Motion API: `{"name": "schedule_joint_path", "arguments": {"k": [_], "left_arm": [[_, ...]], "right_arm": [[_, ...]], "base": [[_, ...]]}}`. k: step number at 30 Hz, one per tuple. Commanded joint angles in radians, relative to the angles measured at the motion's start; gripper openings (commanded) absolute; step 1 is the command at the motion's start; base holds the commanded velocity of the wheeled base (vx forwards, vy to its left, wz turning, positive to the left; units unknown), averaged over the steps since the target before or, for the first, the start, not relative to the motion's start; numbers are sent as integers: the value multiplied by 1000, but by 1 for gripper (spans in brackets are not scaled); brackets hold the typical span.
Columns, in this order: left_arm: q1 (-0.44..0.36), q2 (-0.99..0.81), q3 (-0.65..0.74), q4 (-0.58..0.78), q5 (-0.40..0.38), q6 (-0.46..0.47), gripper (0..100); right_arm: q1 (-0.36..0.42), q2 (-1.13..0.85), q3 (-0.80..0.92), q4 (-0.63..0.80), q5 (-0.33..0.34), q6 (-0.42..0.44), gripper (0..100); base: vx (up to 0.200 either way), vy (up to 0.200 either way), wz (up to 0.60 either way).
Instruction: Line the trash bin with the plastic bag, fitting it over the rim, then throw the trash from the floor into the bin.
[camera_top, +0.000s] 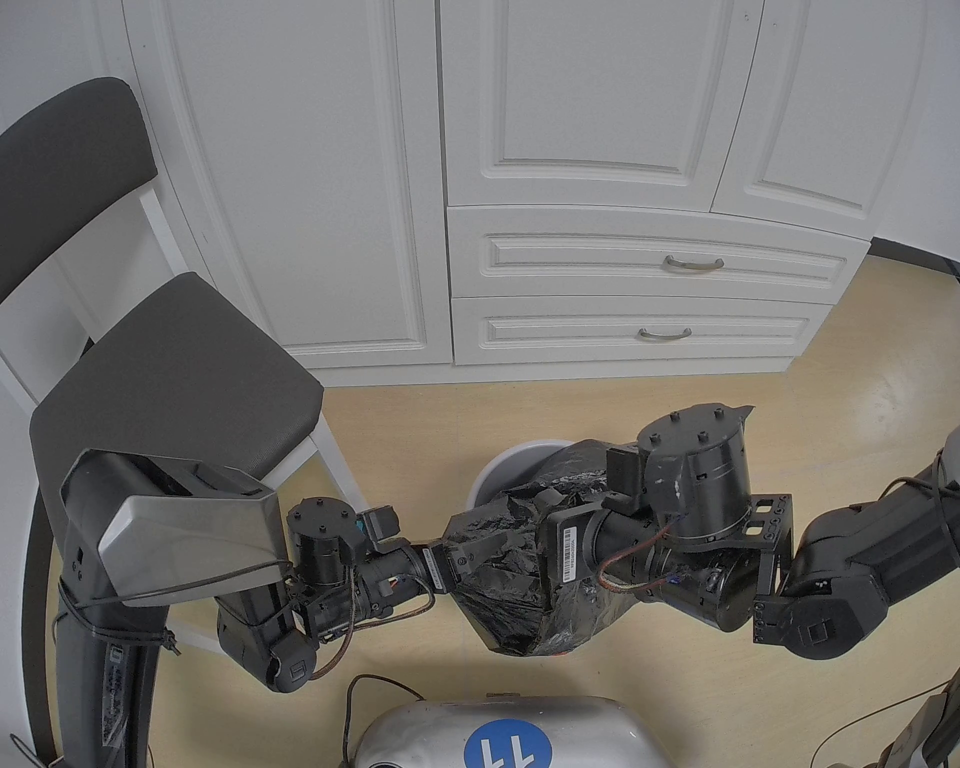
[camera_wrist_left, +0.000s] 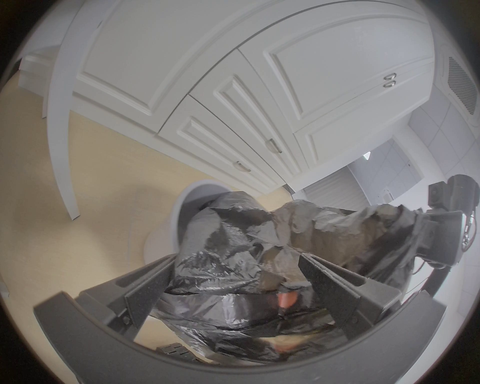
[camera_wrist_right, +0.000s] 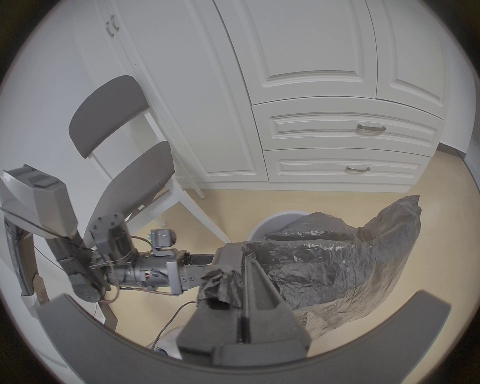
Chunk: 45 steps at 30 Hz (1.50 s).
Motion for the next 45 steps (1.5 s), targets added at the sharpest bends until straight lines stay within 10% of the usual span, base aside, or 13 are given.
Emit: {"name": "schedule_joint_path", "arguments": {"k": [1, 45], "left_arm": [[-16, -67, 36, -1, -1, 6, 100], [-106, -19, 79, -5, -12, 15, 100]], "right_arm": [[-7, 19, -8, -2, 2, 2, 0], [-88, 285, -208, -81, -6, 164, 0]], "base": [[0, 0, 0], [0, 0, 0]]}}
